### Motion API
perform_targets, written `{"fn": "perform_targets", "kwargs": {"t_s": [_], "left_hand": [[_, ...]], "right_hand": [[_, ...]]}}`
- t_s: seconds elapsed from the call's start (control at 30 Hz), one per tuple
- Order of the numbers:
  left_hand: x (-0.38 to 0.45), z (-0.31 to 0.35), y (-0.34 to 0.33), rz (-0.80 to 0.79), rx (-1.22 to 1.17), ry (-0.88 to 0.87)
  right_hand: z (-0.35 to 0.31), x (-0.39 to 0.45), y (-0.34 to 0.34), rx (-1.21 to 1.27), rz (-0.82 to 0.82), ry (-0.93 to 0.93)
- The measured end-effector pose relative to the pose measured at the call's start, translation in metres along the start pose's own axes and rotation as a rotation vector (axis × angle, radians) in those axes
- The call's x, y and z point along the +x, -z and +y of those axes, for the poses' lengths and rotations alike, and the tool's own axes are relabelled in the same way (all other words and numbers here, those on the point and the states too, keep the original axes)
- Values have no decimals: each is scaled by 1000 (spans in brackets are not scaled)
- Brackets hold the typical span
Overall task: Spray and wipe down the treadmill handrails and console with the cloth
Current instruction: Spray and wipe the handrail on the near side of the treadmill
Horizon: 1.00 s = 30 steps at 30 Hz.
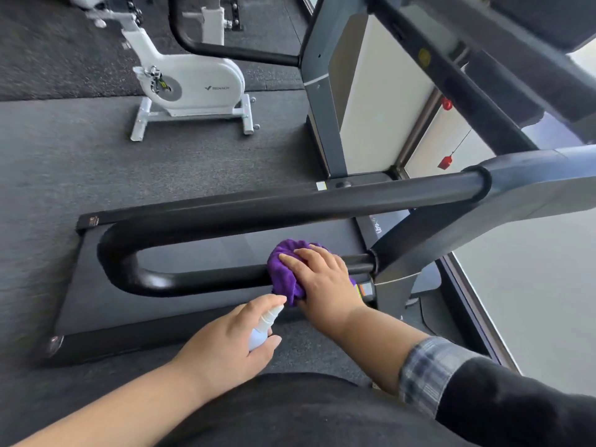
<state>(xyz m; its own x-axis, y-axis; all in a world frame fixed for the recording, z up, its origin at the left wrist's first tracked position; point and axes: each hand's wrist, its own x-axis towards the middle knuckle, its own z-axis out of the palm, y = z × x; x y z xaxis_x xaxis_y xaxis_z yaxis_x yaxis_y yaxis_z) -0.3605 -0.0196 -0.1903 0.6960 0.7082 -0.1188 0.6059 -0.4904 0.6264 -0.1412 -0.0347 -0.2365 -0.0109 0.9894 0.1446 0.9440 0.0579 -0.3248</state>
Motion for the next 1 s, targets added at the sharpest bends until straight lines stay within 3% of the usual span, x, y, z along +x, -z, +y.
{"fn": "perform_targets", "kwargs": {"t_s": [0.07, 0.2, 0.33, 0.47, 0.63, 1.0], "left_hand": [[6, 10, -4, 19, 3, 10], [11, 20, -13, 11, 14, 26], [7, 18, -16, 19, 28, 69], [1, 11, -12, 26, 48, 79], [-11, -8, 3, 13, 37, 92], [-58, -102, 73, -2, 29, 67]], "right_hand": [[22, -1, 11, -50, -37, 39], [67, -13, 25, -54, -39, -60], [76, -18, 20, -32, -9, -103], [55, -11, 6, 22, 91, -153], [22, 1, -8, 35, 105, -193], [-92, 35, -47, 158, 274, -341]]}}
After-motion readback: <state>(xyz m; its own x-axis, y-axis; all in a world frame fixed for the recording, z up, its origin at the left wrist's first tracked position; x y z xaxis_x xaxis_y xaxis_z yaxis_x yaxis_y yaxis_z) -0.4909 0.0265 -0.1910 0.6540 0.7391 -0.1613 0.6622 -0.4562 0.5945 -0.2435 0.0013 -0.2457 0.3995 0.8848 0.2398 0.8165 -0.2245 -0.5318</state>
